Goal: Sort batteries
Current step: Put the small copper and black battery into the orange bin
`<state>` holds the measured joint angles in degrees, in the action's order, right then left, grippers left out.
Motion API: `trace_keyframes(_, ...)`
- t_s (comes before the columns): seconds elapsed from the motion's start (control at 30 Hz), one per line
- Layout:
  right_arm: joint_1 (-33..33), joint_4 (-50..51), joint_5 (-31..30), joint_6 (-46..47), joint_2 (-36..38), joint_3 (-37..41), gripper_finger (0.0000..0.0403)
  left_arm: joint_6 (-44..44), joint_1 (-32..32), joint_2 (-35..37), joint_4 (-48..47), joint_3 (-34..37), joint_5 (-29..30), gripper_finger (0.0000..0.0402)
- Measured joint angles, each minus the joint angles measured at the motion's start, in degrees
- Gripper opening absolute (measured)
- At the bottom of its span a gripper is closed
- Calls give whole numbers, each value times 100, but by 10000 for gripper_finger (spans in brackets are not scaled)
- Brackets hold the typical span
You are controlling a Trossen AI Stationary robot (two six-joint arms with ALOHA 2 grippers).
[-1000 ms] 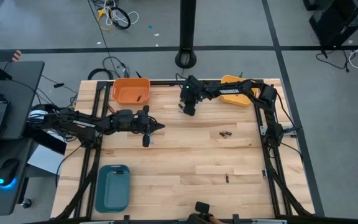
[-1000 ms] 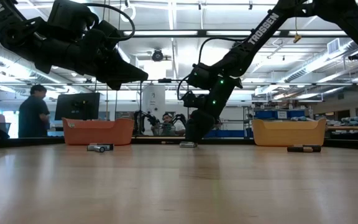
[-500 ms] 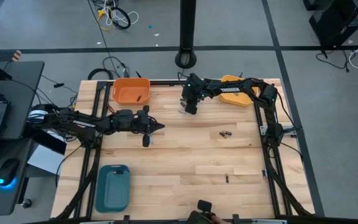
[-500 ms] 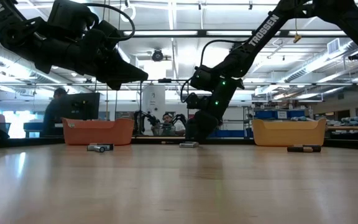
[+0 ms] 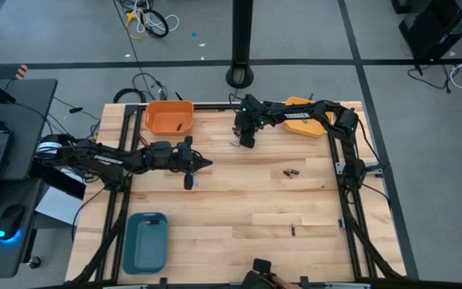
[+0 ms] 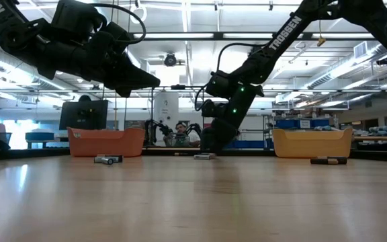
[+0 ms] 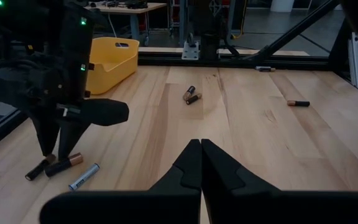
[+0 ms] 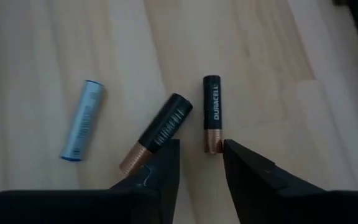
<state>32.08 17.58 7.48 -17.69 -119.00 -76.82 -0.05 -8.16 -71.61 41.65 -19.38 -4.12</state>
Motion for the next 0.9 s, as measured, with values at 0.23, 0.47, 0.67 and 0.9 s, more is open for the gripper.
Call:
trace_keyframes(0.23, 19, -261, 112, -7, 0, 0, 166, 1, 1, 0, -2, 0, 0, 6)
trace_keyframes(0.47, 63, -82, 117, -65, 0, 0, 161, 2, 1, 0, -2, 0, 0, 6)
trace_keyframes(0.67, 3, -33, 119, -124, 0, 0, 155, 2, 1, 0, -4, 0, 0, 6)
trace_keyframes(0.9, -52, -125, 119, -289, 0, 0, 155, 2, 1, 0, -5, 0, 0, 6)
